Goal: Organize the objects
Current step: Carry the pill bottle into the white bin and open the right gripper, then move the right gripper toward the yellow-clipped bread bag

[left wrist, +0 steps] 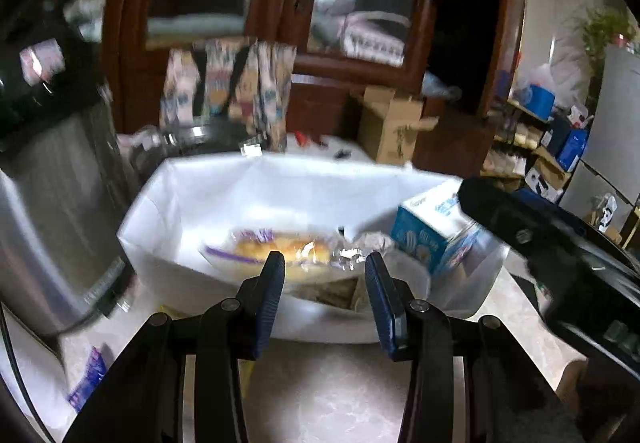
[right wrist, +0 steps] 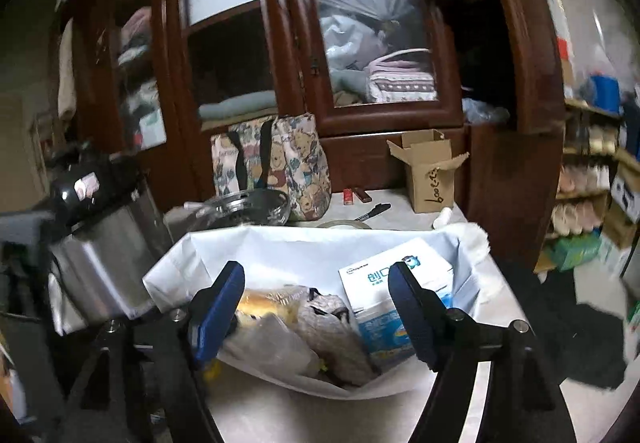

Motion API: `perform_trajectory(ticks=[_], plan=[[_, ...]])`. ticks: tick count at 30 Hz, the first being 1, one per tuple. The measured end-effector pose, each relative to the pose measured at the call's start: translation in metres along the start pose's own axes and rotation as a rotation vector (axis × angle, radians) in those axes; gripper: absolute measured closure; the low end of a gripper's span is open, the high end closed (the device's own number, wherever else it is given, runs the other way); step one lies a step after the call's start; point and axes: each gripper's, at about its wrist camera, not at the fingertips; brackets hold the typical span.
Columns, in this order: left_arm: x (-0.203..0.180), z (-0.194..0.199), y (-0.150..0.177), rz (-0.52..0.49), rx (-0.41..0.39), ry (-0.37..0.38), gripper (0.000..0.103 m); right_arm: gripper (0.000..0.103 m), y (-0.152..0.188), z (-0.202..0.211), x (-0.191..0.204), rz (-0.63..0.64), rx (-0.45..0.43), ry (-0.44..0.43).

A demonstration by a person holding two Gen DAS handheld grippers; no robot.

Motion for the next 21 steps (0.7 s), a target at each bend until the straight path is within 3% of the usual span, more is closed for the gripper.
perform_trajectory(ticks=[3, 5, 8, 11, 13, 21], plan=[[0.006, 0.014, 0.003, 0.013, -0.067, -0.044, 0.063, 0.028, -0.002, 0.000, -0.009, -0.029, 0.020, -0.025], [0.009, 0.014, 0.003, -0.003, -0.050, -0.070, 0.085, 0.028, -0.001, -0.004, -0.017, -0.079, 0.050, -0.075], [0.014, 0.017, 0.008, -0.025, -0.025, -0.090, 0.089, 0.028, 0.002, -0.015, -0.025, -0.150, 0.109, -0.173], [0.019, 0.030, 0.013, -0.011, -0.062, -0.082, 0.076, 0.028, 0.005, -0.021, -0.027, -0.196, 0.151, -0.239], [0.027, 0.038, 0.015, 0.013, -0.084, -0.068, 0.059, 0.028, 0.006, -0.024, -0.027, -0.215, 0.177, -0.258], [0.063, 0.048, 0.024, 0.142, -0.023, -0.018, 0.058, 0.028, 0.009, -0.027, -0.019, -0.222, 0.230, -0.280]])
Point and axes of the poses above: each gripper's, at about its wrist camera, not at the fingertips, and z roughly against the way its jaws point, x to its left, y to its underside, and after that the axes turned 13 degrees about z, right-handed
